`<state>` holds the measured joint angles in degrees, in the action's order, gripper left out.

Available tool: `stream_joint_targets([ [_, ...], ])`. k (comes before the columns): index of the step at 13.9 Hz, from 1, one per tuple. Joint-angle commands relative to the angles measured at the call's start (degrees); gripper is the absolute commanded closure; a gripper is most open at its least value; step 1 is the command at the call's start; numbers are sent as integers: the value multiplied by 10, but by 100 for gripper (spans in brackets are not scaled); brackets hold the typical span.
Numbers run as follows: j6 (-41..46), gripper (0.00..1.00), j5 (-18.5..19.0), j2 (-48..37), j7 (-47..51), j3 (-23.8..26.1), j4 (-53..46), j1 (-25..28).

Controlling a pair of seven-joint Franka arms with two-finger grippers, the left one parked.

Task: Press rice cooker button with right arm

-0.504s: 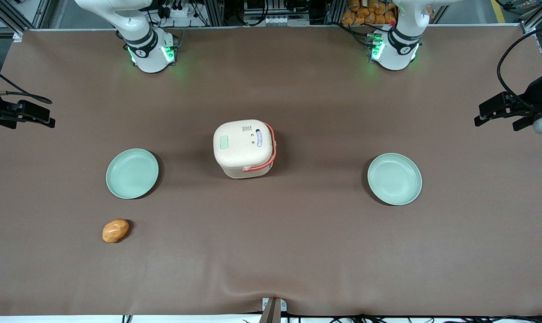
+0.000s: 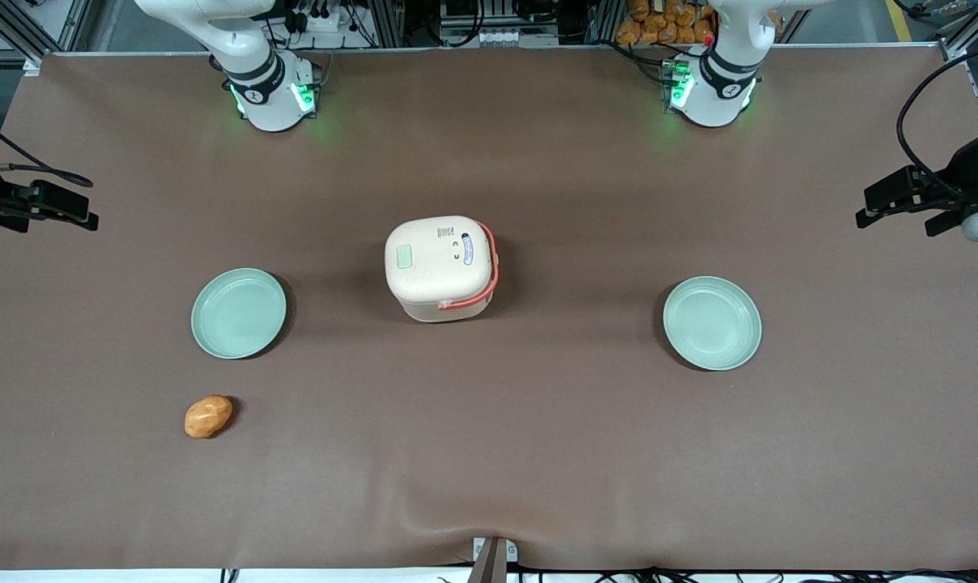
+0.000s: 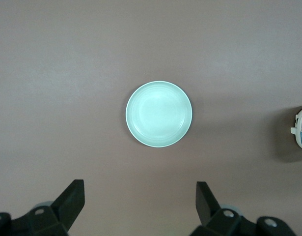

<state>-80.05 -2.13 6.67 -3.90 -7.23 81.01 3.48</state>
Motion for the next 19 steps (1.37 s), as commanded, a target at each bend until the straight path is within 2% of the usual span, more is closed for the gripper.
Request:
stream_joint_targets([
  [1,10,0,-4,-7,-5,2,-4,1],
  [17,15,0,-10,-8,0,3,-13,7],
  [19,15,0,-12,-5,2,17,-12,25],
])
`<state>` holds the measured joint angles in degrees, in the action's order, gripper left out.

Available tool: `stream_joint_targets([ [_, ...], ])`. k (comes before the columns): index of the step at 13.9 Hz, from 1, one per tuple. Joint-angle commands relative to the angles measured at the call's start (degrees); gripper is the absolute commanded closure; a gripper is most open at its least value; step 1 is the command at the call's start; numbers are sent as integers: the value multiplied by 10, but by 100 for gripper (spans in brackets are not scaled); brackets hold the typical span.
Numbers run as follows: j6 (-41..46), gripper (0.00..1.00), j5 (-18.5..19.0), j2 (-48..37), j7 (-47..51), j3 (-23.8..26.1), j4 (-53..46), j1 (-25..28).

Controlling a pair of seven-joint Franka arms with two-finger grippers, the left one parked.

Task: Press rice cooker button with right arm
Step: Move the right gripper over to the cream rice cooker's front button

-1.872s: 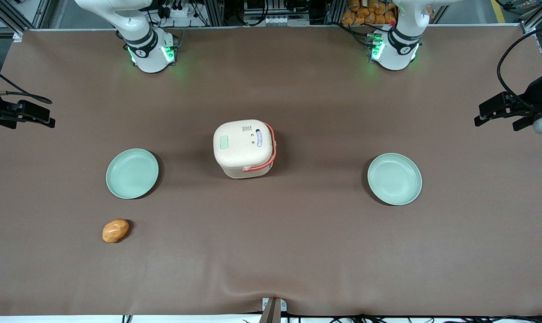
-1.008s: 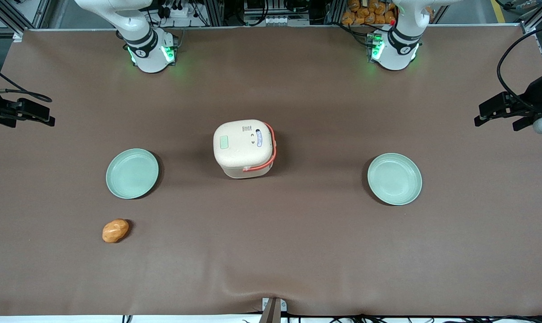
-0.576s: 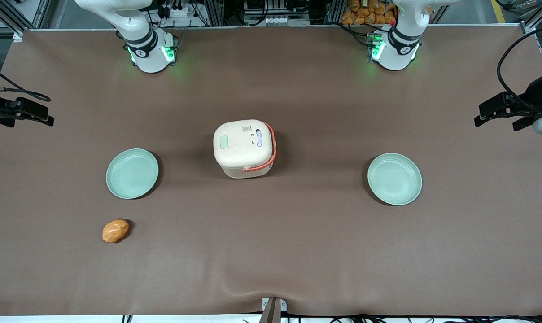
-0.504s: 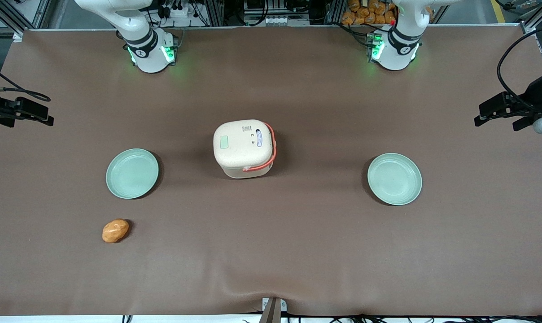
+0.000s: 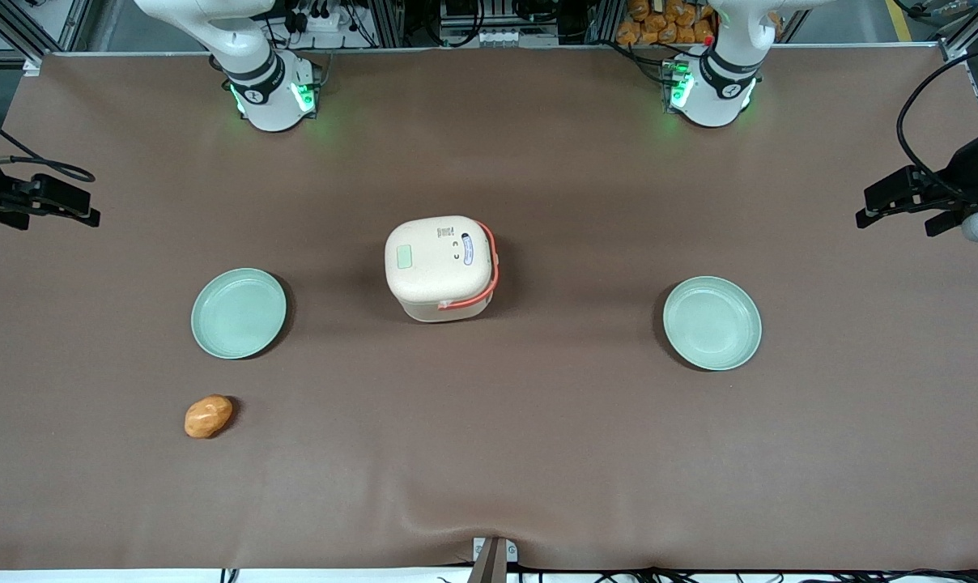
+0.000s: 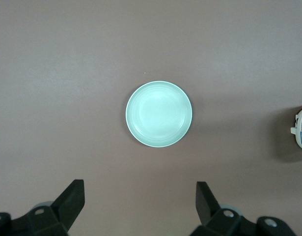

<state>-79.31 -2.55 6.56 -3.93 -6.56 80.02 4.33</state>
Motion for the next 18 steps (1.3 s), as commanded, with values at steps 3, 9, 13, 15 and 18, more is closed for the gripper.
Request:
stream_joint_targets([
  [3,4,20,-4,-1,22,14,-2,79],
  [9,0,83,-11,20,153,15,6,217],
  [13,-59,90,-65,40,228,15,49,265],
  [15,-106,95,-67,46,234,15,78,277],
  [18,-162,100,-69,77,240,16,92,287],
])
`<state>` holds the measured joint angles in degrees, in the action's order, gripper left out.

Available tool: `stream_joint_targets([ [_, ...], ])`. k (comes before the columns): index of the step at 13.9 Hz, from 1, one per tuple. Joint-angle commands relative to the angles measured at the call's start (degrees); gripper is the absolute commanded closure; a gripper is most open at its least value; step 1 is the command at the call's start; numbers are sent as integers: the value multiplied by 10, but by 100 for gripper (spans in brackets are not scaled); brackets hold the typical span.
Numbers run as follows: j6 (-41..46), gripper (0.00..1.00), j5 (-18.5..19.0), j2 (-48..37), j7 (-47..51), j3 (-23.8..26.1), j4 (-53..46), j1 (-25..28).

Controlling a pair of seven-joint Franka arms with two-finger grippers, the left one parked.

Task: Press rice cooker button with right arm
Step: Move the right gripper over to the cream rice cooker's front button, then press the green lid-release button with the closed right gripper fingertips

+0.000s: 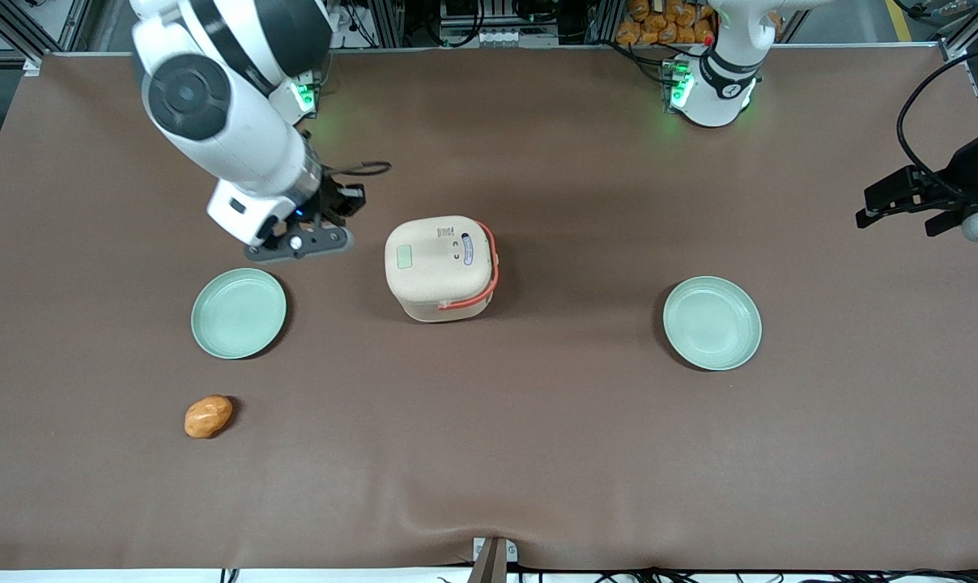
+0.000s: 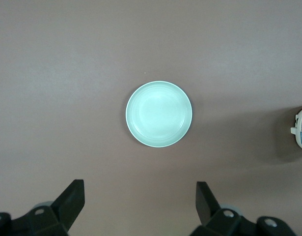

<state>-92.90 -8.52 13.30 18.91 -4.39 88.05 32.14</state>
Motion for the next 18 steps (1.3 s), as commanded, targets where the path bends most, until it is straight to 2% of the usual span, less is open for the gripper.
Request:
stream_joint_targets([
  [1,-36,100,-11,16,11,-6,12,10],
  [3,-46,100,-45,37,10,-6,12,10],
  [4,-58,100,-47,44,11,-7,16,11],
  [10,-127,100,-47,68,9,-6,48,34],
  [18,-153,100,-47,74,4,-6,88,43],
])
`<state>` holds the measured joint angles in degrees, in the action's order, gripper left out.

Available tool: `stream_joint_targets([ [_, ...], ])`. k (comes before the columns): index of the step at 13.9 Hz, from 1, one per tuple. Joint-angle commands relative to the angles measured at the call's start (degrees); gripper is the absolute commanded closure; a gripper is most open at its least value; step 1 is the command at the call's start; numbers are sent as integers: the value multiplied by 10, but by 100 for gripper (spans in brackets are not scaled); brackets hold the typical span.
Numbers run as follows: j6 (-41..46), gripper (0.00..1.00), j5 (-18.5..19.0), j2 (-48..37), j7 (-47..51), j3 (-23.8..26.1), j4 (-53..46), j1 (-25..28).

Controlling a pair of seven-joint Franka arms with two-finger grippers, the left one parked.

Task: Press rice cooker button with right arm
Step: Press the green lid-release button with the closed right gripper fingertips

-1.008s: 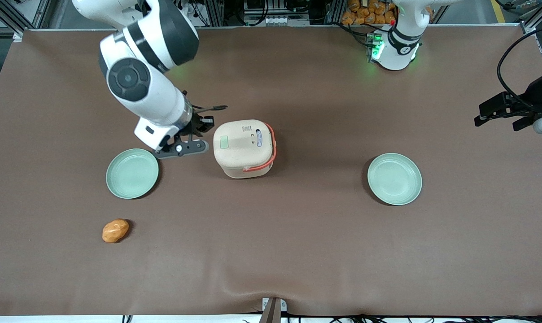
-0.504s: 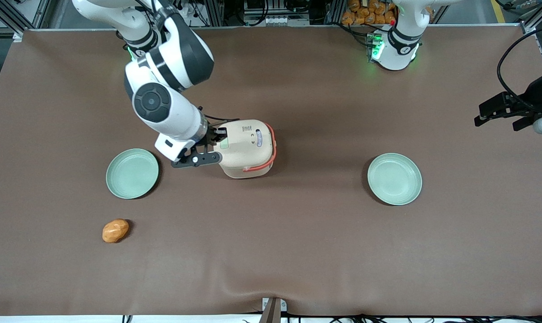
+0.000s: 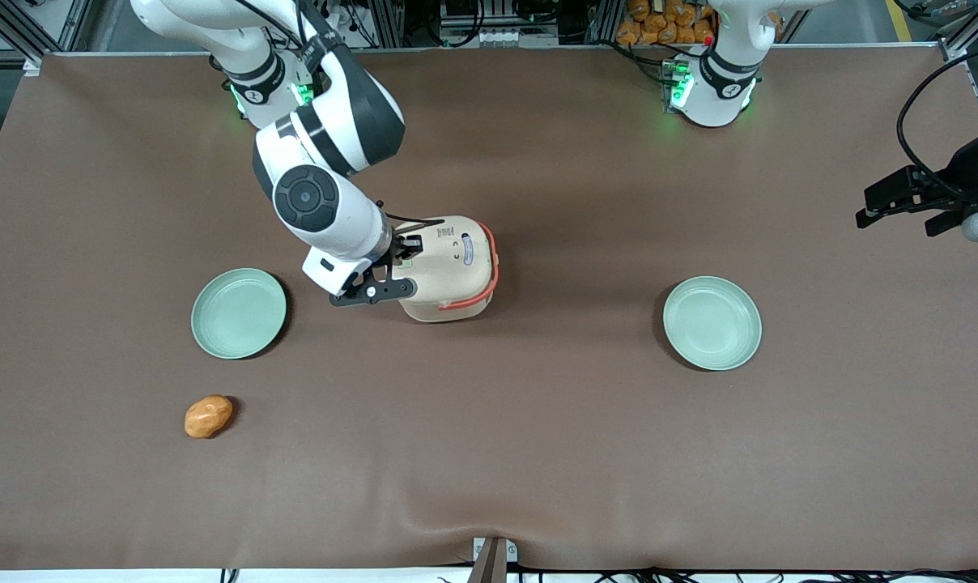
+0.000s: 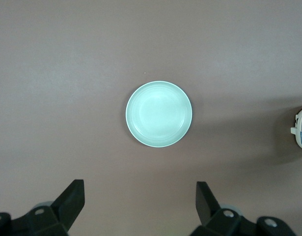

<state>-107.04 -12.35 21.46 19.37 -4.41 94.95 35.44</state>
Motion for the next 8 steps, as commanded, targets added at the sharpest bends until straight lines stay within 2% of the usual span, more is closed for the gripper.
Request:
stream_joint_targets([
  [1,-13,100,-9,-7,-1,-6,22,10],
  [8,-21,100,-9,-1,-5,-6,29,19],
])
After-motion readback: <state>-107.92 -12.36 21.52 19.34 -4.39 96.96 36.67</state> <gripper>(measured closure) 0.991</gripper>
